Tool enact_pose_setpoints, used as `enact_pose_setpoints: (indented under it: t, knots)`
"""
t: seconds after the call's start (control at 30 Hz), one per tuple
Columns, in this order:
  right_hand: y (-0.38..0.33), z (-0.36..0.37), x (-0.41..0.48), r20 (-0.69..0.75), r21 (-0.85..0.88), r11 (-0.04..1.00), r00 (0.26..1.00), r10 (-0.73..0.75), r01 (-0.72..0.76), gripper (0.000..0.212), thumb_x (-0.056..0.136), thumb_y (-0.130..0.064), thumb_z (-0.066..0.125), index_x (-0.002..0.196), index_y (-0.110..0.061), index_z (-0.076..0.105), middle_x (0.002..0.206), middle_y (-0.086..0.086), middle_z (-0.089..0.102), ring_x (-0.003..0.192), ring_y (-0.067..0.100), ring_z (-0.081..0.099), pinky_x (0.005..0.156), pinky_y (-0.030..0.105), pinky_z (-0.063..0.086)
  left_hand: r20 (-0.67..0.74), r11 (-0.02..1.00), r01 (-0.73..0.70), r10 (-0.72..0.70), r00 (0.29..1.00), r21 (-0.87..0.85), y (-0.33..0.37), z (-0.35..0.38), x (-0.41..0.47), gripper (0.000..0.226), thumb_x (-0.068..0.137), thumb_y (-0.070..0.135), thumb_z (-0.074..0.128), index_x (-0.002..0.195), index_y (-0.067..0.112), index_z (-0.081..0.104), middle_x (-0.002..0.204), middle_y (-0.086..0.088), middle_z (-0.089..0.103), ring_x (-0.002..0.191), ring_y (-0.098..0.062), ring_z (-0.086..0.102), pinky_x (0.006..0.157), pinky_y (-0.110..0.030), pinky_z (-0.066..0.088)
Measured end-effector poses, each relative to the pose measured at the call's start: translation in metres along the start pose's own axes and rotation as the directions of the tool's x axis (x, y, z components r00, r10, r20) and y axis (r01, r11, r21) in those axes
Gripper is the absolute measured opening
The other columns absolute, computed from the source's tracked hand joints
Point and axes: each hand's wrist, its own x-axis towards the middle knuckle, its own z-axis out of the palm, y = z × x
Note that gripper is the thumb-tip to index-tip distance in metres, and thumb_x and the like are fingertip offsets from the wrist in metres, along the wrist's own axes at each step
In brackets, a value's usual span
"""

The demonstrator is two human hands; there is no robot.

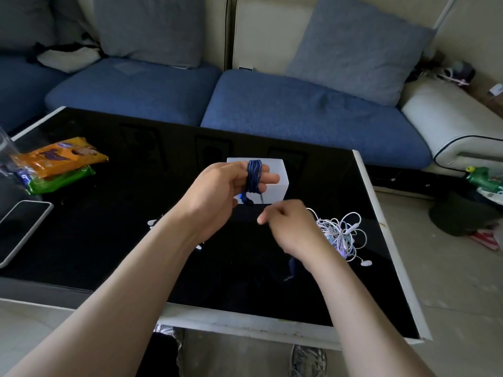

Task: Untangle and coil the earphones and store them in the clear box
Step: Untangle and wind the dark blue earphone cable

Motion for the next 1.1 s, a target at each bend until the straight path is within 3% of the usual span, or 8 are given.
enact_pose_setpoints:
  t: [0.1, 0.17, 0.33, 0.5, 0.57, 0.67, 0.83, 1.1]
  knots:
    - [-0.008, 0.006, -0.009, 0.165, -0.109, 0.990, 0.984, -0.072, 0.090, 0.035, 0.103, -0.024, 0.051, 0.084, -0.024, 0.080, 0.069, -0.011, 0.066, 0.057, 0.002, 0.058, 0.051, 0.018, 0.037, -0.042, 0.997, 0.017, -0.014, 0.999, 0.072, 0.000, 0.003, -0.005, 0.039, 0.108, 0.009, 0.035, 0.122, 0.009, 0.071, 0.112, -0.001, 0.081, 0.105, -0.015, 0.071, 0.084, -0.024, 0.054]
    - [-0.016, 0.007, -0.014, 0.206, -0.078, 0.976, 0.961, -0.185, 0.205, 0.031, 0.101, -0.026, 0.053, 0.085, -0.020, 0.079, 0.058, -0.011, 0.059, 0.046, 0.002, 0.050, 0.046, 0.016, 0.031, -0.079, 0.984, 0.014, 0.001, 0.997, 0.180, -0.004, 0.005, -0.006, 0.036, 0.108, 0.008, 0.038, 0.118, 0.010, 0.072, 0.108, -0.001, 0.081, 0.104, -0.018, 0.071, 0.088, -0.032, 0.058]
    - [-0.018, 0.007, -0.008, -0.116, 0.061, 0.917, 0.915, -0.387, 0.395, 0.036, 0.081, -0.036, 0.055, 0.071, -0.006, 0.073, 0.060, 0.009, 0.065, 0.056, 0.025, 0.057, 0.054, 0.035, 0.045, -0.094, 0.867, -0.017, 0.073, 0.993, 0.498, -0.009, 0.003, -0.006, 0.027, 0.095, 0.004, 0.043, 0.089, 0.003, 0.069, 0.077, -0.008, 0.067, 0.071, -0.017, 0.059, 0.069, -0.036, 0.047]
    - [-0.016, 0.001, -0.003, -0.283, 0.110, 0.891, 0.873, -0.397, 0.440, 0.035, 0.093, -0.024, 0.074, 0.060, -0.013, 0.071, 0.052, -0.005, 0.068, 0.052, 0.009, 0.067, 0.059, 0.032, 0.056, 0.006, 0.813, -0.035, 0.039, 0.999, 0.582, -0.007, -0.002, -0.015, 0.033, 0.089, 0.014, 0.042, 0.077, 0.015, 0.073, 0.076, 0.001, 0.073, 0.077, -0.023, 0.066, 0.080, -0.049, 0.056]
    - [-0.016, -0.001, 0.000, -0.347, 0.104, 0.899, 0.863, -0.368, 0.425, 0.039, 0.094, -0.026, 0.078, 0.060, -0.011, 0.067, 0.046, -0.009, 0.061, 0.046, 0.005, 0.058, 0.055, 0.024, 0.048, 0.076, 0.818, -0.045, 0.002, 0.997, 0.574, -0.007, -0.002, -0.020, 0.036, 0.093, 0.005, 0.042, 0.088, 0.013, 0.077, 0.088, -0.001, 0.079, 0.091, -0.029, 0.069, 0.091, -0.053, 0.056]
    - [-0.013, -0.003, 0.007, -0.393, 0.101, 0.927, 0.871, -0.296, 0.361, 0.038, 0.093, -0.034, 0.080, 0.064, -0.013, 0.068, 0.049, -0.008, 0.058, 0.047, 0.004, 0.052, 0.052, 0.017, 0.040, 0.103, 0.865, -0.027, -0.028, 0.994, 0.501, -0.009, -0.005, -0.026, 0.039, 0.092, -0.011, 0.047, 0.107, 0.010, 0.076, 0.099, 0.001, 0.082, 0.101, -0.025, 0.073, 0.093, -0.037, 0.058]
    - [-0.011, 0.002, 0.013, -0.340, 0.099, 0.940, 0.899, -0.276, 0.326, 0.037, 0.097, -0.042, 0.075, 0.074, -0.013, 0.071, 0.057, -0.006, 0.062, 0.053, 0.003, 0.056, 0.054, 0.016, 0.041, 0.103, 0.902, -0.061, 0.018, 0.994, 0.428, -0.009, -0.002, -0.027, 0.039, 0.086, -0.018, 0.054, 0.105, 0.008, 0.076, 0.095, -0.002, 0.082, 0.091, -0.014, 0.075, 0.088, -0.023, 0.058]
    - [-0.006, -0.004, 0.025, -0.288, 0.321, 0.940, 0.958, -0.018, 0.114, 0.041, 0.103, -0.045, 0.066, 0.078, -0.013, 0.075, 0.065, 0.006, 0.067, 0.062, 0.018, 0.060, 0.066, 0.041, 0.050, 0.120, 0.985, -0.071, 0.052, 0.991, 0.158, -0.004, 0.004, -0.010, 0.030, 0.091, -0.011, 0.050, 0.106, -0.003, 0.075, 0.093, -0.013, 0.078, 0.088, -0.018, 0.069, 0.087, -0.031, 0.054]
